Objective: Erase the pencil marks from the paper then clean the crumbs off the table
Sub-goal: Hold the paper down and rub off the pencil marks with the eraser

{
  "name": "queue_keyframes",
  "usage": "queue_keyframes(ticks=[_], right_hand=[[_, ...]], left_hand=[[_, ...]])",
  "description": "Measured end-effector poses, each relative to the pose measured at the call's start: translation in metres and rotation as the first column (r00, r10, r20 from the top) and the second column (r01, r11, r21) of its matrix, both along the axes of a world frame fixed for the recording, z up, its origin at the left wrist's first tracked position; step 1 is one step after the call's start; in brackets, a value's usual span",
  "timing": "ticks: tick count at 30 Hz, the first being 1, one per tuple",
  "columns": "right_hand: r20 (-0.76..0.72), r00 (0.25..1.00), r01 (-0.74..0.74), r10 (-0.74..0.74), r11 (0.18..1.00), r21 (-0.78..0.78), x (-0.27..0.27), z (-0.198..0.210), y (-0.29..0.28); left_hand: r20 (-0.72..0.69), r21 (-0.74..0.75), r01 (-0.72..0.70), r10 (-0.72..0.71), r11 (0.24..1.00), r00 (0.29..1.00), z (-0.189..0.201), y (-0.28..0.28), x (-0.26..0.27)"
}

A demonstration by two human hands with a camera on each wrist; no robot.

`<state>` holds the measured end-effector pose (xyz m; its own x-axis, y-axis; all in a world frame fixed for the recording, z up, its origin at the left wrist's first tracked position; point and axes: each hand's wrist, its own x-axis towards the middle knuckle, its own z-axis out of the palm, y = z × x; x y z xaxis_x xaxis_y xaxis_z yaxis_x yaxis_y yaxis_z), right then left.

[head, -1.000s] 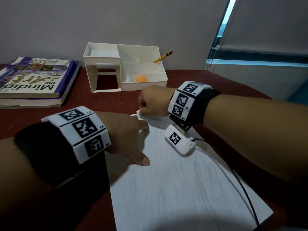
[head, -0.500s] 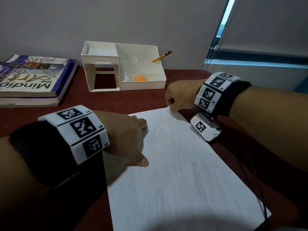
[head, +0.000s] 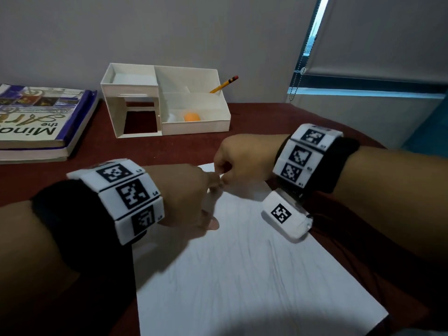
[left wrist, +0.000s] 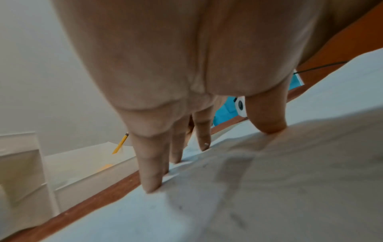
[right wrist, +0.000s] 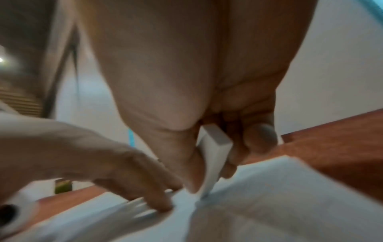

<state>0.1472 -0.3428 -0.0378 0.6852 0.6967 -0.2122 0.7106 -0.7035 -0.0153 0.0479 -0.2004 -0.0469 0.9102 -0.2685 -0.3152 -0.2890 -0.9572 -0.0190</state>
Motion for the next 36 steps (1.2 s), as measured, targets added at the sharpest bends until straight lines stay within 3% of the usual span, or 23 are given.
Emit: queue_keyframes(ticks=[2, 6, 10, 14, 18, 22, 27, 30, 36], right_hand=[[-0.007, 1.000, 0.010, -0.010, 0.999, -0.032, 0.007, 0.005, -0.001], [0.122, 0.991, 0.064, -0.061, 0.998, -0.022, 0.024, 0.003, -0.002], [-0.008, 0.999, -0.032, 0.031, 0.999, -0.040, 0.014, 0.003, 0.008], [0.218, 0.976, 0.045, -0.009, 0.986, -0.160, 0.024, 0.006, 0.004], [0.024, 1.000, -0.008, 0.009, 0.998, -0.058, 0.018, 0.005, 0.013], [0.185, 0.981, 0.069, -0.060, 0.997, -0.043, 0.025, 0.000, 0.012], [0.026, 1.000, -0.006, 0.006, 1.000, 0.023, 0.015, -0.002, 0.020], [0.163, 0.986, 0.040, -0.032, 0.998, -0.049, 0.021, 0.004, 0.013], [0.170, 0.982, 0.095, -0.078, 0.991, -0.095, 0.023, 0.003, -0.002]], left_hand=[[-0.010, -0.018, 0.002, -0.002, 1.000, 1.000, 0.001, 0.000, 0.000], [-0.033, -0.031, -0.005, 0.004, 1.000, 0.999, 0.001, 0.002, 0.001], [-0.034, -0.055, -0.007, 0.005, 0.998, 0.999, 0.003, 0.002, 0.000], [-0.033, -0.043, -0.015, 0.014, 0.999, 0.999, 0.003, 0.001, -0.001], [-0.045, -0.048, -0.010, 0.008, 0.999, 0.999, 0.002, 0.002, 0.000], [-0.035, -0.022, 0.003, -0.003, 1.000, 0.999, 0.002, 0.001, -0.001], [-0.039, -0.019, 0.009, -0.010, 1.000, 0.999, 0.000, 0.003, 0.001], [-0.032, -0.012, 0.005, -0.006, 1.000, 0.999, 0.001, 0.002, 0.000], [-0.046, -0.029, 0.054, -0.055, 0.998, 0.997, 0.005, -0.002, -0.003]])
